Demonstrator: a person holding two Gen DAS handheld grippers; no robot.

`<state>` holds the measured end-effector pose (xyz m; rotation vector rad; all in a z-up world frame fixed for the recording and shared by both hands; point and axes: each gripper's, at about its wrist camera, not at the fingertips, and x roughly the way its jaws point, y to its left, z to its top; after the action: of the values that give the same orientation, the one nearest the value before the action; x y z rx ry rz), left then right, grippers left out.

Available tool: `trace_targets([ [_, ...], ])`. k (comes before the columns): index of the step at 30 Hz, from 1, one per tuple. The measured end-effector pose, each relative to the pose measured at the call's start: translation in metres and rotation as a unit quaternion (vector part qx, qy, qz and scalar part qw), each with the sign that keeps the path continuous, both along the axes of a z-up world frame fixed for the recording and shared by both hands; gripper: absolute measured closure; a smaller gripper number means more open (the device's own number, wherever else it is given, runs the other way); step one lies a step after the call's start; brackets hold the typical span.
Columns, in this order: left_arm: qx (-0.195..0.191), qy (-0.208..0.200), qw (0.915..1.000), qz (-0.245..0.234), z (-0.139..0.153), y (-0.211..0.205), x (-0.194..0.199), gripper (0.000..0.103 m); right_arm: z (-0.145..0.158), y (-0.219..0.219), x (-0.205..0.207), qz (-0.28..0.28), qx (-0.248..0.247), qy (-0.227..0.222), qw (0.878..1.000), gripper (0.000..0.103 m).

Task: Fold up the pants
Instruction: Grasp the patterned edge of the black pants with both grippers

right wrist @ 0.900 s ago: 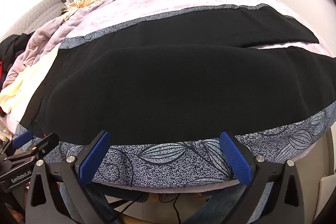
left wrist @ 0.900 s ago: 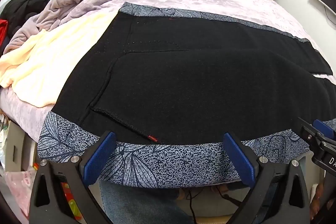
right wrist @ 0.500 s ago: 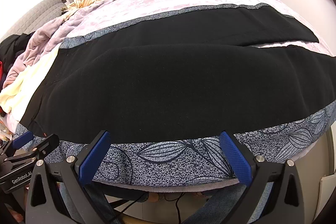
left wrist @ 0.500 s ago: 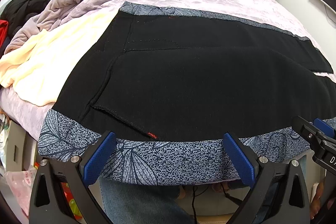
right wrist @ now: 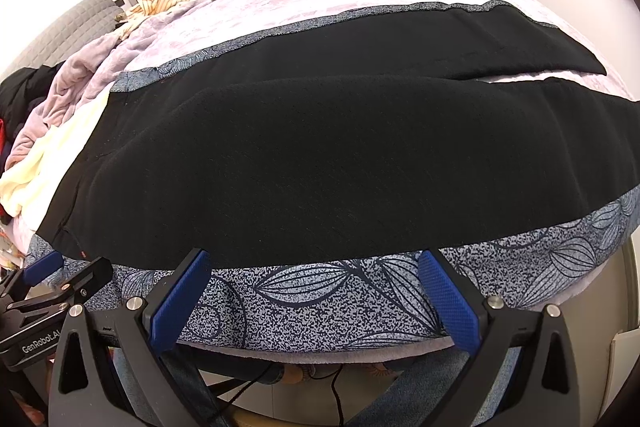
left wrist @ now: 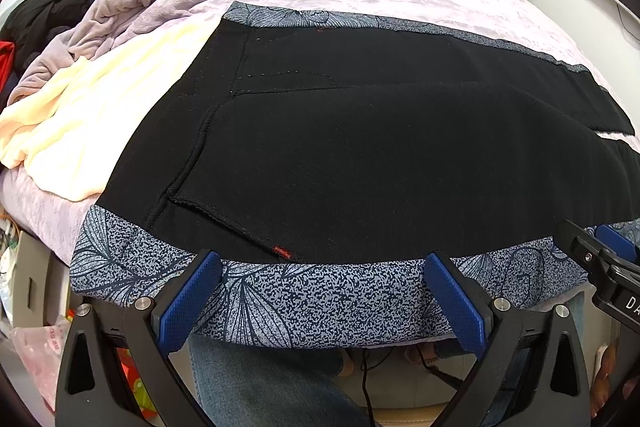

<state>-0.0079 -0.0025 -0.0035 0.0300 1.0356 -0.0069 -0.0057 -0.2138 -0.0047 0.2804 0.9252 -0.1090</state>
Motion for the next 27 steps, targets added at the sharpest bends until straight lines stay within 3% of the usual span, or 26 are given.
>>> trace_targets([
  [27, -0.009, -0.010, 0.9999, 0.004, -0.0004, -0.0008, 0.0002, 0.001, -0.0019, 0.0000, 0.0009, 0.001, 0.021, 0.005, 1.000, 0.000],
])
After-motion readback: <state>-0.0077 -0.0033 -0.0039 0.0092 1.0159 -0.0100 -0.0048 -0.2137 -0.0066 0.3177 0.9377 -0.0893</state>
